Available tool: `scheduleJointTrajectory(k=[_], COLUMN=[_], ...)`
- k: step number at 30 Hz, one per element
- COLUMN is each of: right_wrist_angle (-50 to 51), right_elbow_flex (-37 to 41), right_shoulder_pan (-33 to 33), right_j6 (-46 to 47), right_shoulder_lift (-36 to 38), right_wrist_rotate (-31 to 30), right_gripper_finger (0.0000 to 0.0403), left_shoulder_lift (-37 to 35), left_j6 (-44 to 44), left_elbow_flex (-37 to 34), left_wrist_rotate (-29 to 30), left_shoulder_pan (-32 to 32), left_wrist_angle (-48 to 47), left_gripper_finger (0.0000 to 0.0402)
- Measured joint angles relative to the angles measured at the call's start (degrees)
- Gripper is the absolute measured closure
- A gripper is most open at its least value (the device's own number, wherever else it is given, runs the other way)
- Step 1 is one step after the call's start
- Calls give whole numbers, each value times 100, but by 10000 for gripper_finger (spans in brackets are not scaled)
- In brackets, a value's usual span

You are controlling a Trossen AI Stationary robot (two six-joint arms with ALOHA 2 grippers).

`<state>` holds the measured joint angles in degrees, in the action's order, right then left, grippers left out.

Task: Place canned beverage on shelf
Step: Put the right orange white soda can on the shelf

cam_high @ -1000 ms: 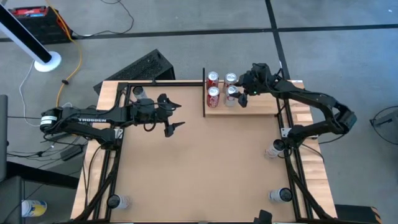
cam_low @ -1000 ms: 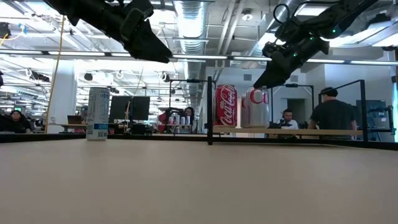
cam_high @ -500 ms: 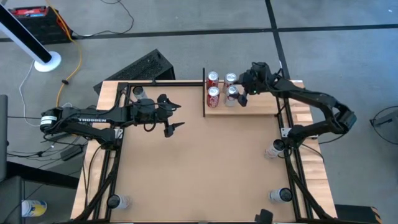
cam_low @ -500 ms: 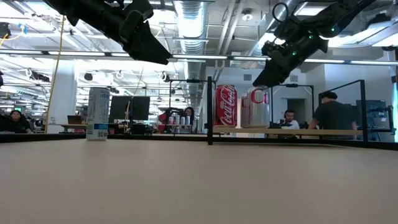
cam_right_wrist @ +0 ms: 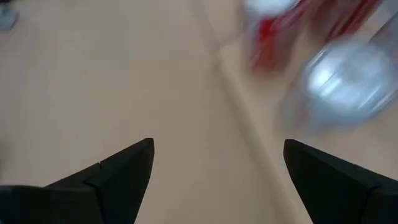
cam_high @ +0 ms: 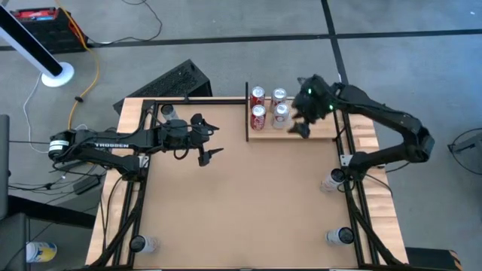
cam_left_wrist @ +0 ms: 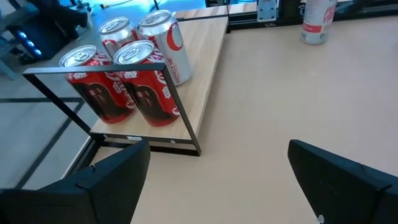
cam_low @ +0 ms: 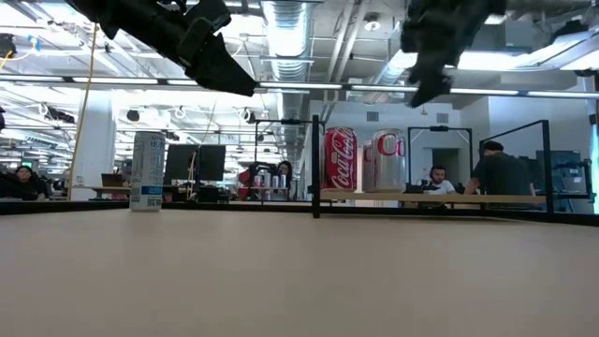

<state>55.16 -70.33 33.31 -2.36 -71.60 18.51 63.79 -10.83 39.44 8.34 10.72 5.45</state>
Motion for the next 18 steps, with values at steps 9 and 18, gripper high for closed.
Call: scheduleJointTrajectory(k=[9,18], right_wrist_angle=[1976,3431], right_elbow_flex=[-93,173], right_shoulder_pan=[-2553,-4662], right_j6=[3003,6869], right_shoulder_lift=[905,1233], right_wrist_rotate=[-2109,-2763], right_gripper_finger=[30,30], left_shoulder_lift=[0,0], left_j6=[-460,-461], left_elbow_flex=[0,0], left_wrist_rotate=[-135,-212], left_shoulder_pan=[0,0], left_wrist_angle=[2,-97], left_gripper_finger=[35,35])
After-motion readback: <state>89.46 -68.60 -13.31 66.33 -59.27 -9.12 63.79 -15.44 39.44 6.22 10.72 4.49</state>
